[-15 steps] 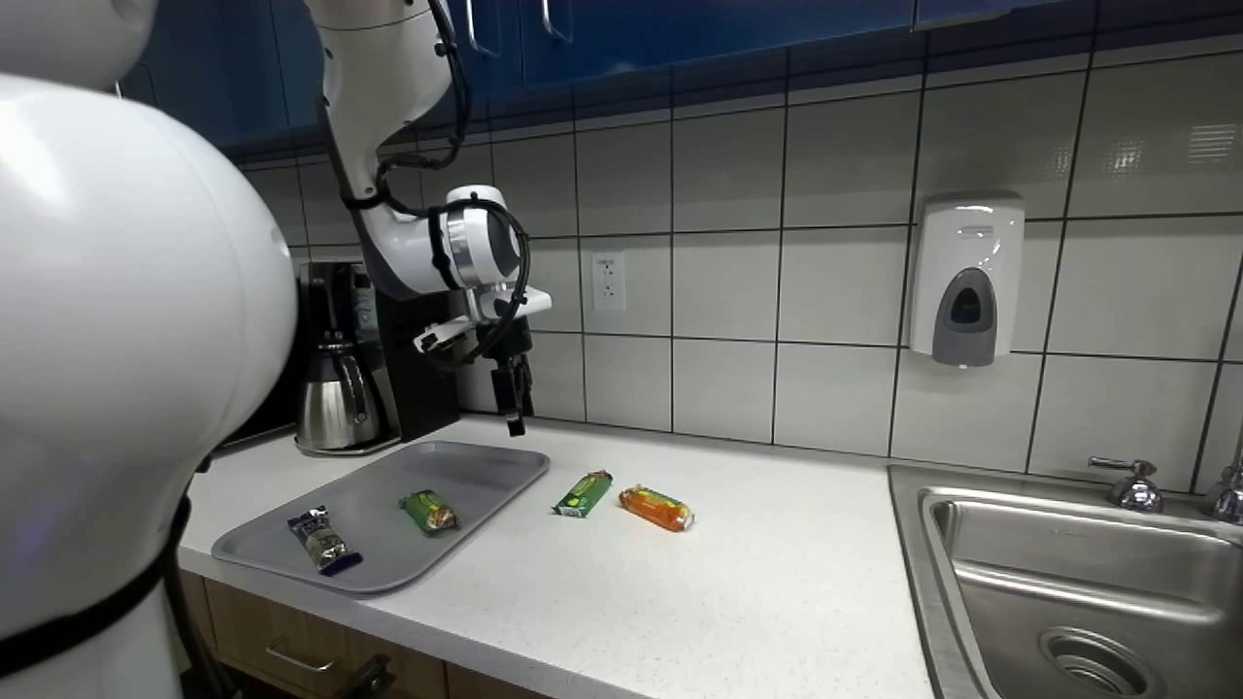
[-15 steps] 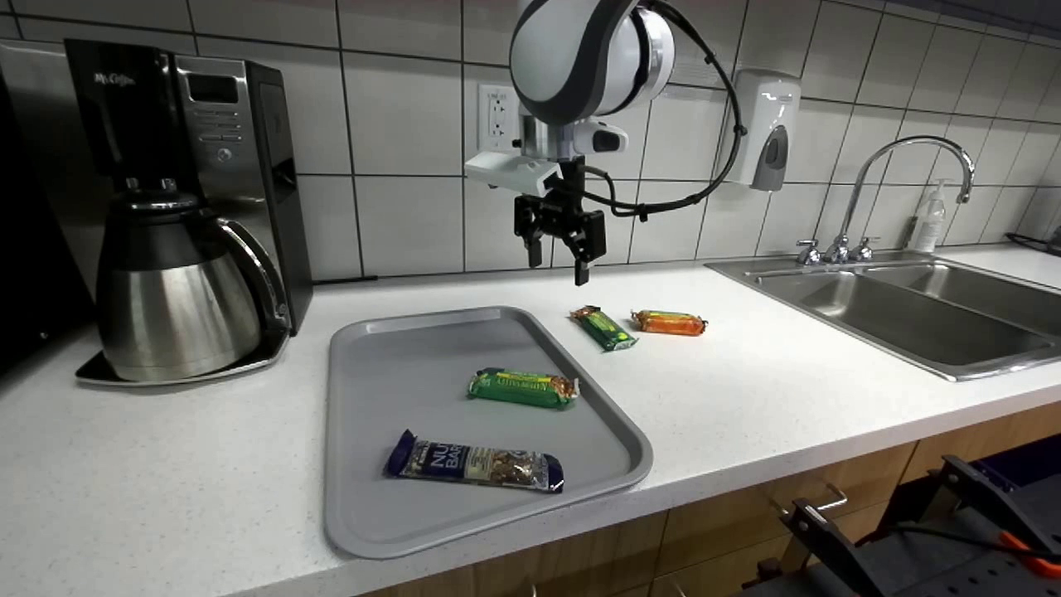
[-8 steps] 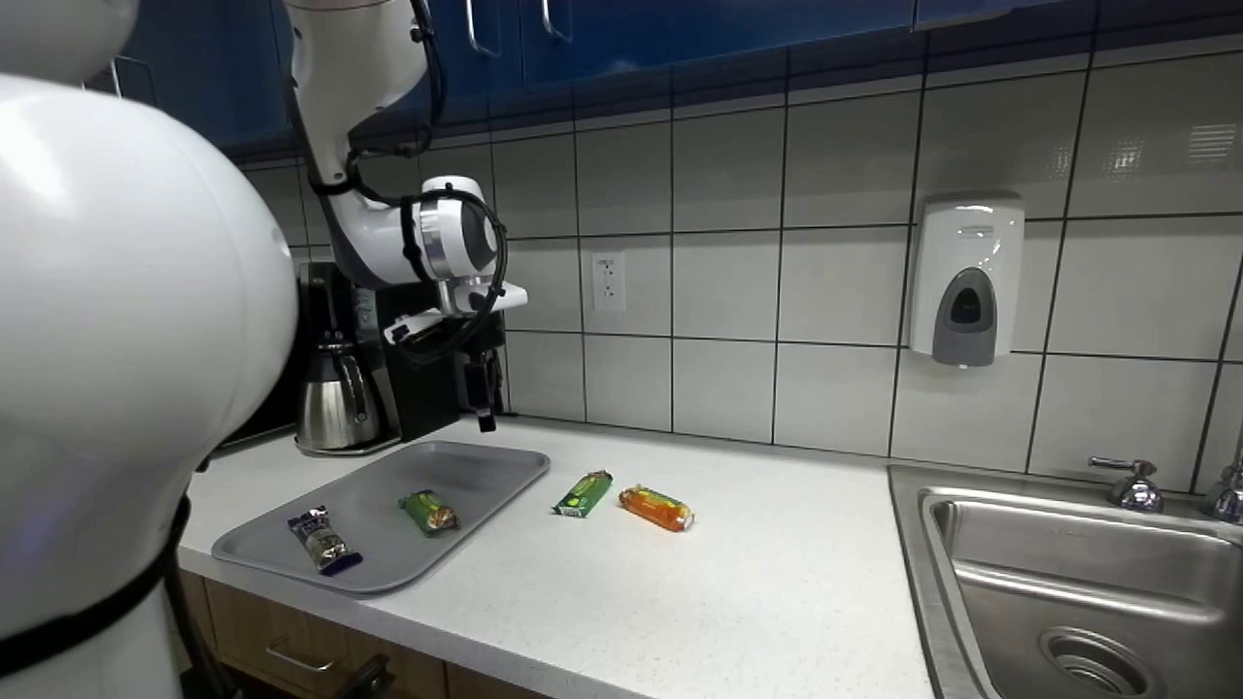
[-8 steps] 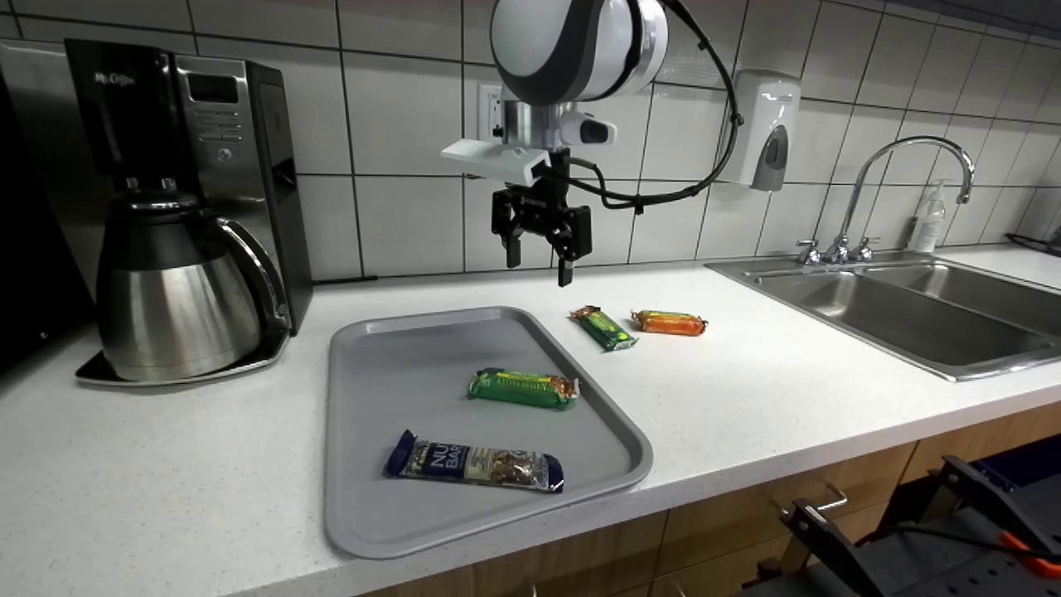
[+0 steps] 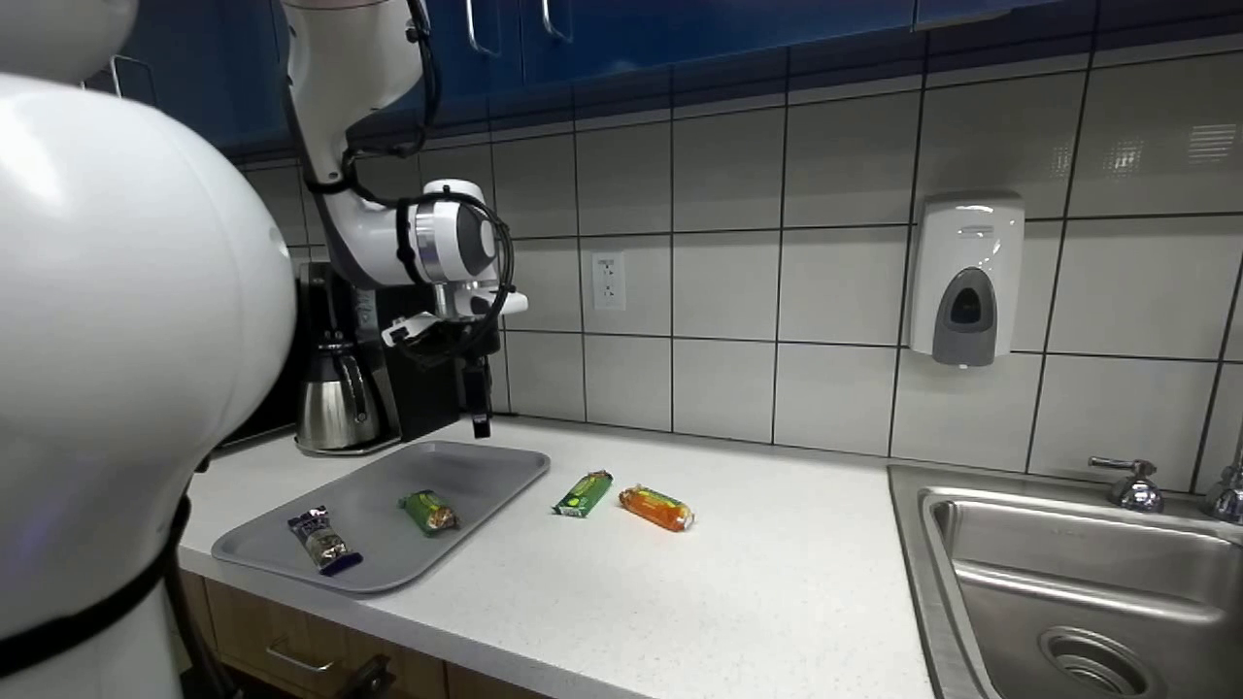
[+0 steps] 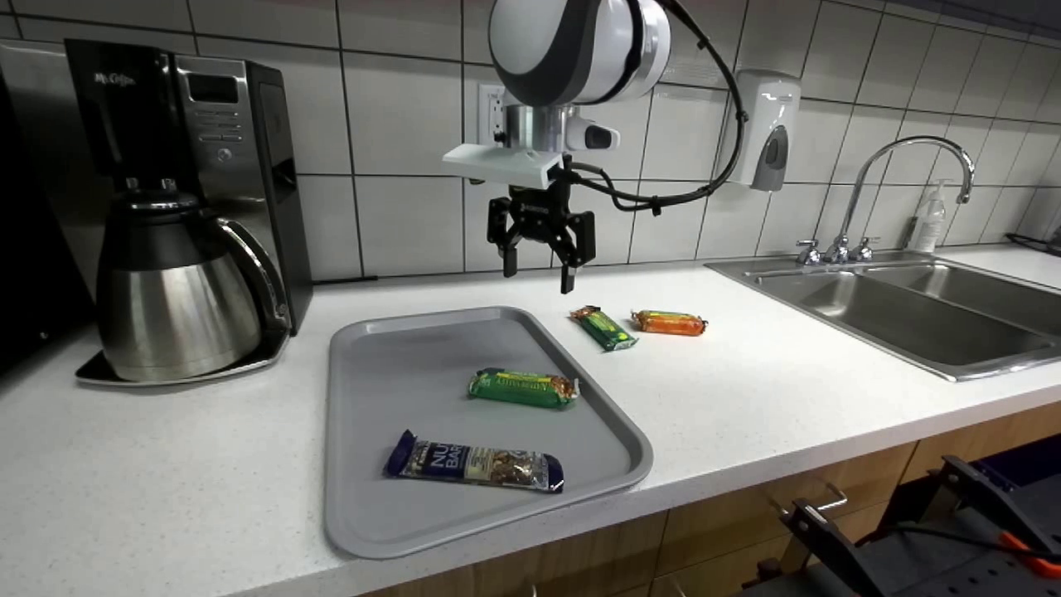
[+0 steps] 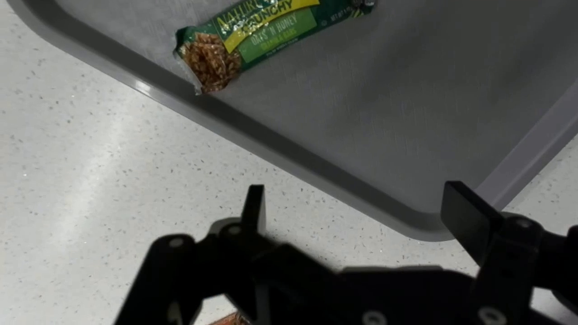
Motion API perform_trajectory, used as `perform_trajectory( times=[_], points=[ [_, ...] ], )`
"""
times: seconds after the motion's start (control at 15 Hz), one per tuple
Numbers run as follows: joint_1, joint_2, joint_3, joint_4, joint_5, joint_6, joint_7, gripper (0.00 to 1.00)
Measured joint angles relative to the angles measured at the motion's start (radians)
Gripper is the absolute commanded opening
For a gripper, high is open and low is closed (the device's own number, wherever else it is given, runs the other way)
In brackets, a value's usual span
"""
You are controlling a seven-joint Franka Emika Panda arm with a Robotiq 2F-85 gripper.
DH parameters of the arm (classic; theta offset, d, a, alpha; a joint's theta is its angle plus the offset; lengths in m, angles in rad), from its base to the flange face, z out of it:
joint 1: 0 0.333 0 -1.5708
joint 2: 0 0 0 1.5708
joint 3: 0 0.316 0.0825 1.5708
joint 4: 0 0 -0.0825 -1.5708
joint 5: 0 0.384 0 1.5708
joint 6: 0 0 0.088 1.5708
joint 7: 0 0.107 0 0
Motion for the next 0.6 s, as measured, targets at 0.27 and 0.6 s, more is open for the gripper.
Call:
perform_trajectory(
  times=[0.27, 0.6],
  points=[
    [0.008, -0.006, 0.0, -0.009, -0.009, 0.0, 0.012, 1.0],
    [0.063, -0.04, -0.001, -0.033, -0.073, -0.011, 0.196, 1.0]
  ],
)
